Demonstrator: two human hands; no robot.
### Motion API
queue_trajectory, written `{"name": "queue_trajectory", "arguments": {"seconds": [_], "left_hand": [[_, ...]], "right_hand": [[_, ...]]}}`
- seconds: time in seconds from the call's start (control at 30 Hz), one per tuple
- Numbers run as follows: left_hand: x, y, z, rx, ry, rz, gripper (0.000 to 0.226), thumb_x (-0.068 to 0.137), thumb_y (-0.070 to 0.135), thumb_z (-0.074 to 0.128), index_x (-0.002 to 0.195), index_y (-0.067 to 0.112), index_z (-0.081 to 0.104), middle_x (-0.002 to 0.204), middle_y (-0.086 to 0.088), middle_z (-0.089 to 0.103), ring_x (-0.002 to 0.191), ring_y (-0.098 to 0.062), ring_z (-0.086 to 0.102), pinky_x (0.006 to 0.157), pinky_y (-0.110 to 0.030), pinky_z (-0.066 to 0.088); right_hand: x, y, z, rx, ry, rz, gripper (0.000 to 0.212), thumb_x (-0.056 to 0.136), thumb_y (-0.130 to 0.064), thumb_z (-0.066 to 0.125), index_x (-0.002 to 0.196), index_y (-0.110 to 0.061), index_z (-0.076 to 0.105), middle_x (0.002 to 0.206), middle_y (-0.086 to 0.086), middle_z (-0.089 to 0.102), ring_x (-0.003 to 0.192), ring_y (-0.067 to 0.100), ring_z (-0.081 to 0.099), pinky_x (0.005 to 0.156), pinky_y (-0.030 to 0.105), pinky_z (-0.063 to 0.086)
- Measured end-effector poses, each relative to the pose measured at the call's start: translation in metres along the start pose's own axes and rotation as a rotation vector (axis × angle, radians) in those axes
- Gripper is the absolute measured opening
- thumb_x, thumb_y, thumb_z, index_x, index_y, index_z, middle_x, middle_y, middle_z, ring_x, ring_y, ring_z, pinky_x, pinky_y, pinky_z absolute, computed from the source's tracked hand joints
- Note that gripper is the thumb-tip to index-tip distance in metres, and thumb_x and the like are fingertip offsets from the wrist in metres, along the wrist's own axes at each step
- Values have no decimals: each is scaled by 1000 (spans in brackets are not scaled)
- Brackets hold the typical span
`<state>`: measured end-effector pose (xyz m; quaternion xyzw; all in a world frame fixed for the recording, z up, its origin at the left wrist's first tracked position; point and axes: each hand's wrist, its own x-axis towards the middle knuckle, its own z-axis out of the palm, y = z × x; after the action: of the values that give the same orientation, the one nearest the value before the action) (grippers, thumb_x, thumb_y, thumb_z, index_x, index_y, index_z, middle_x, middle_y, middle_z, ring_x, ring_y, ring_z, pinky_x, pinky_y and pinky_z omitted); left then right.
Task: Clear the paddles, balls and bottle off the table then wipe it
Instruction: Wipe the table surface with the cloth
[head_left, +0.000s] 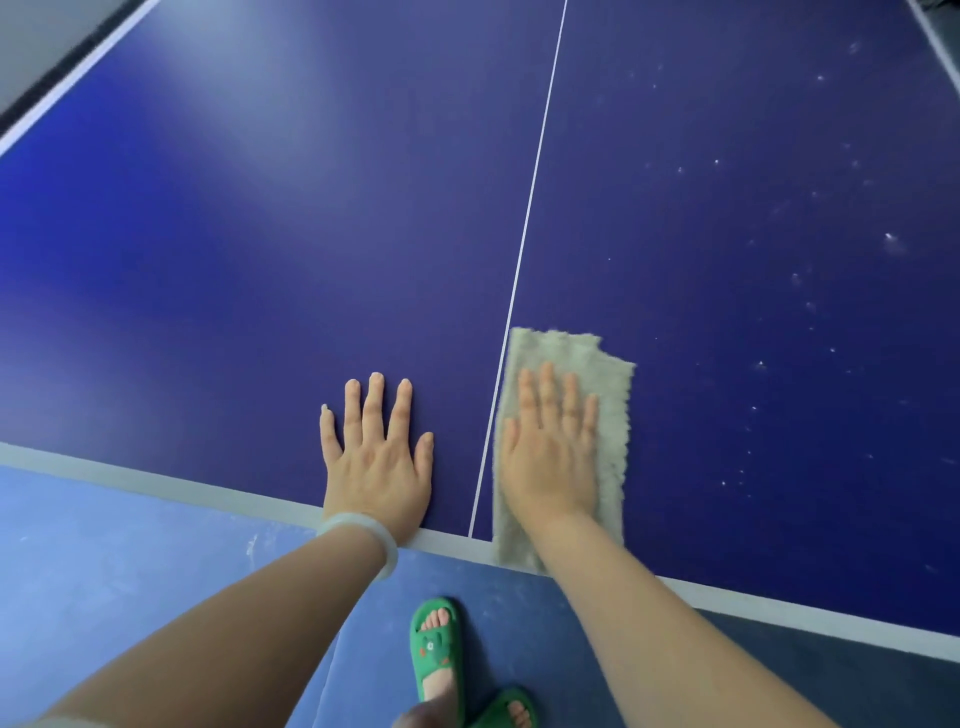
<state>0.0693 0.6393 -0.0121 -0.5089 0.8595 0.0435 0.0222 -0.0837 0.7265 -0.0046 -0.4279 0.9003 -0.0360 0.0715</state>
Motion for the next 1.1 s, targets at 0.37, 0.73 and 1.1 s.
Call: {"name": "queue_trajectory", "arguments": {"seconds": [0.37,0.73,1.1], "left_hand": [[0,-1,-5,-12,-52,13,66,97,52,11,155,22,21,162,-9,21,151,-32,7,120,-56,7],[-10,95,-26,-251,69,287,59,95,35,30,142,5,48,151,-19,38,144,-34,31,116,-50,24],[-18,176,0,-108,-51,88,69,98,47,14,153,7,18,162,-15,14,151,-31,5,121,-53,10]], "right_hand": [[-16,96,-19,-92,-47,84,60,97,-38,-2,156,-24,-6,164,-3,-8,151,18,-13,124,46,0],[-12,95,-18,-68,-69,86,62,95,-38,-1,154,-26,-13,163,-3,-14,150,18,-18,123,46,-4],[-37,197,-31,-72,-88,-359,59,102,-34,26,158,-20,12,165,-1,6,152,19,5,120,46,12]]}}
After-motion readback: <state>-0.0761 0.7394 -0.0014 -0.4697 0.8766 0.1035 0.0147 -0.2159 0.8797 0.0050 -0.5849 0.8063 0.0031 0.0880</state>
